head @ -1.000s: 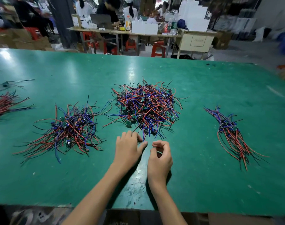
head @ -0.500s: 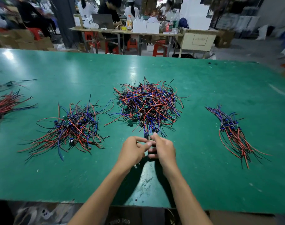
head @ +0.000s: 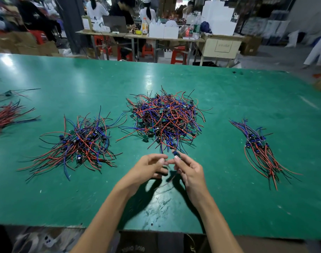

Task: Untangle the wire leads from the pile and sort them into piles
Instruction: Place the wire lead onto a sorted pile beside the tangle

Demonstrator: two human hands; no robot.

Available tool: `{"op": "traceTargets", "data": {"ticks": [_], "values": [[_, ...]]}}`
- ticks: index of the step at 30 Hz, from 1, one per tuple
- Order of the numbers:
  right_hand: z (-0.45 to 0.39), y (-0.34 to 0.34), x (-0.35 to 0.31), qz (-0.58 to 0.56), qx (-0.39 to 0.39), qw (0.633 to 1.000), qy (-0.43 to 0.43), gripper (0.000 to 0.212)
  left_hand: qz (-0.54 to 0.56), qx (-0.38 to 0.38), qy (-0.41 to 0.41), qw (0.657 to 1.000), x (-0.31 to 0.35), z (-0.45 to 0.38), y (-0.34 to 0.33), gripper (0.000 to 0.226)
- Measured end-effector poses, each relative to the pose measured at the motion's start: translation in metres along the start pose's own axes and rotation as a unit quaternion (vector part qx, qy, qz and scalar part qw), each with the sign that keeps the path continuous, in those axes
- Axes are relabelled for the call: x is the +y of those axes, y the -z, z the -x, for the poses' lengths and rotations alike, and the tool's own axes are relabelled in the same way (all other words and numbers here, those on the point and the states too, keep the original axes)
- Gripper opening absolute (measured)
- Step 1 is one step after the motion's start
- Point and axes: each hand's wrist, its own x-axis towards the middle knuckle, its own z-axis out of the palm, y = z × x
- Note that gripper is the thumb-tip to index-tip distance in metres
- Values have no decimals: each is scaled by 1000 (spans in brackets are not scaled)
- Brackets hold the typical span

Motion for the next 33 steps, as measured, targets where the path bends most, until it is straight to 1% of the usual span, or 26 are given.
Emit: {"op": "traceTargets", "data": {"ticks": [2, 5, 8, 10, 11, 14, 16, 18, 19, 21, 24, 28, 33], "values": [[3, 6, -1, -42, -21, 999, -9, 16, 44, 1, -38, 998, 2, 2, -4, 29], [5, 10, -1, -38, -51, 998, -26, 19, 101, 28, -67, 992, 5, 3, -12, 30], [4, 14, -1, -26, -60, 997, -30, 33, 147, 40, -76, 985, 8, 3, -16, 39], [4, 15, 1, -14, -60, 998, -24, 38, 160, 60, -87, 981, 9, 4, -19, 44], [4, 14, 2, -1, -57, 998, -20, 38, 168, 72, -94, 979, 9, 4, -20, 43], [5, 9, 4, 48, -49, 998, -10, 32, 199, 101, -116, 968, 8, 0, -20, 27], [5, 8, 3, 54, -44, 998, -8, 30, 205, 119, -128, 963, 6, -2, -16, 20], [6, 10, 0, 20, -46, 999, -9, 33, 207, 141, -134, 959, 4, -4, -13, 18], [6, 11, -2, -17, -43, 999, -11, 35, 210, 158, -135, 955, 3, -4, -11, 18], [4, 14, -5, -101, -14, 994, -25, 35, 224, 194, -134, 946, 1, -6, -7, 17], [4, 19, -7, -179, 18, 983, -47, 35, 245, 228, -127, 934, -2, -8, -2, 17], [2, 19, -10, -237, 24, 970, -51, 33, 254, 244, -125, 927, -4, -8, 1, 20], [1, 22, -10, -274, 17, 960, -51, 35, 276, 238, -121, 923, -7, -8, -2, 21]]}}
